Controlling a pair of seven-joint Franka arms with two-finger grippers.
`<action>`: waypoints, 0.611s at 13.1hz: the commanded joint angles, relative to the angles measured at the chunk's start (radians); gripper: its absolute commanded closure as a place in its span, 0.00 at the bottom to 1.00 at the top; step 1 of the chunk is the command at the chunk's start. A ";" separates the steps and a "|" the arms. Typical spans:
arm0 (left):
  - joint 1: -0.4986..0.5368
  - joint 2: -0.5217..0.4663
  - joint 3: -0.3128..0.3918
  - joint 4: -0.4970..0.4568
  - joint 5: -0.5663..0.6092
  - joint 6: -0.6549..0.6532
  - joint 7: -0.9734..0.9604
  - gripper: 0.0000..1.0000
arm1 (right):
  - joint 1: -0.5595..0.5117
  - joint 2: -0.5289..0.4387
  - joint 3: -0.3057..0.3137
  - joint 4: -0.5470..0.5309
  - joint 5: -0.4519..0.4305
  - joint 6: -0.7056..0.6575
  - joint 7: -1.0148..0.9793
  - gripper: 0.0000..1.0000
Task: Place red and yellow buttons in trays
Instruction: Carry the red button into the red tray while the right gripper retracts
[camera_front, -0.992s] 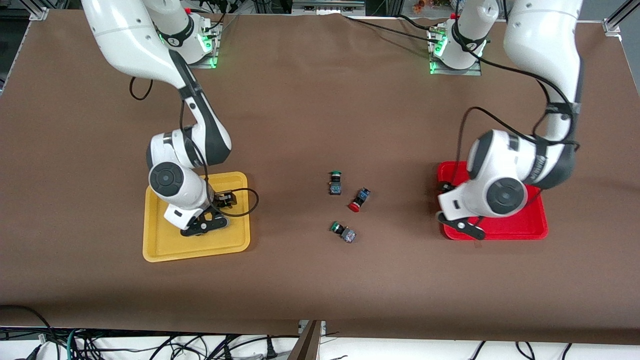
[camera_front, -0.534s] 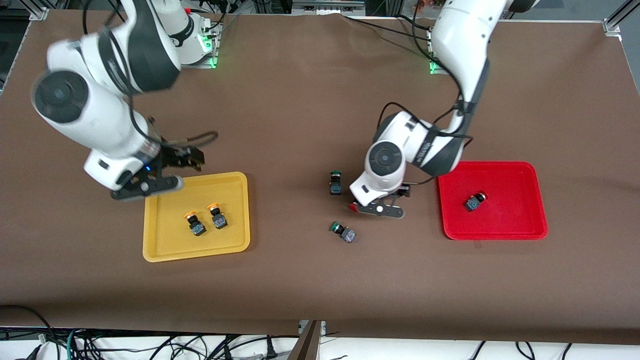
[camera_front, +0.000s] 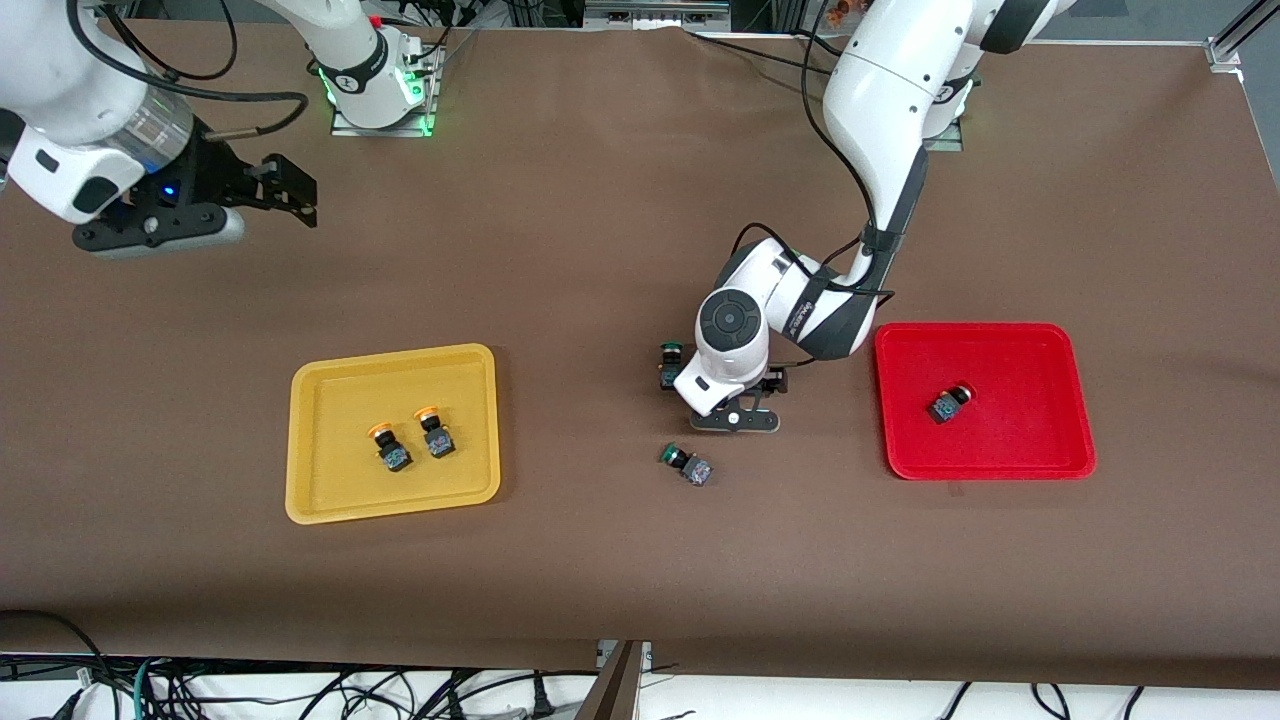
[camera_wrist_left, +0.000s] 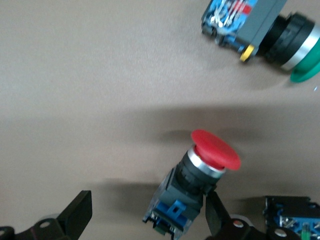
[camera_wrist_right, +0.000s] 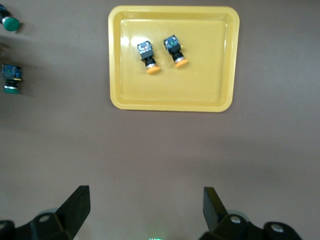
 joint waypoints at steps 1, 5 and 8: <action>-0.009 0.045 0.006 0.033 0.010 0.037 -0.002 0.00 | -0.027 -0.029 0.027 -0.073 -0.016 0.058 -0.004 0.00; 0.003 0.018 0.012 0.038 0.019 0.034 0.079 1.00 | -0.028 0.010 0.021 -0.036 -0.045 0.063 -0.004 0.00; 0.006 0.016 0.015 0.036 0.019 0.029 0.079 1.00 | -0.022 0.027 0.021 0.011 -0.063 0.052 0.000 0.00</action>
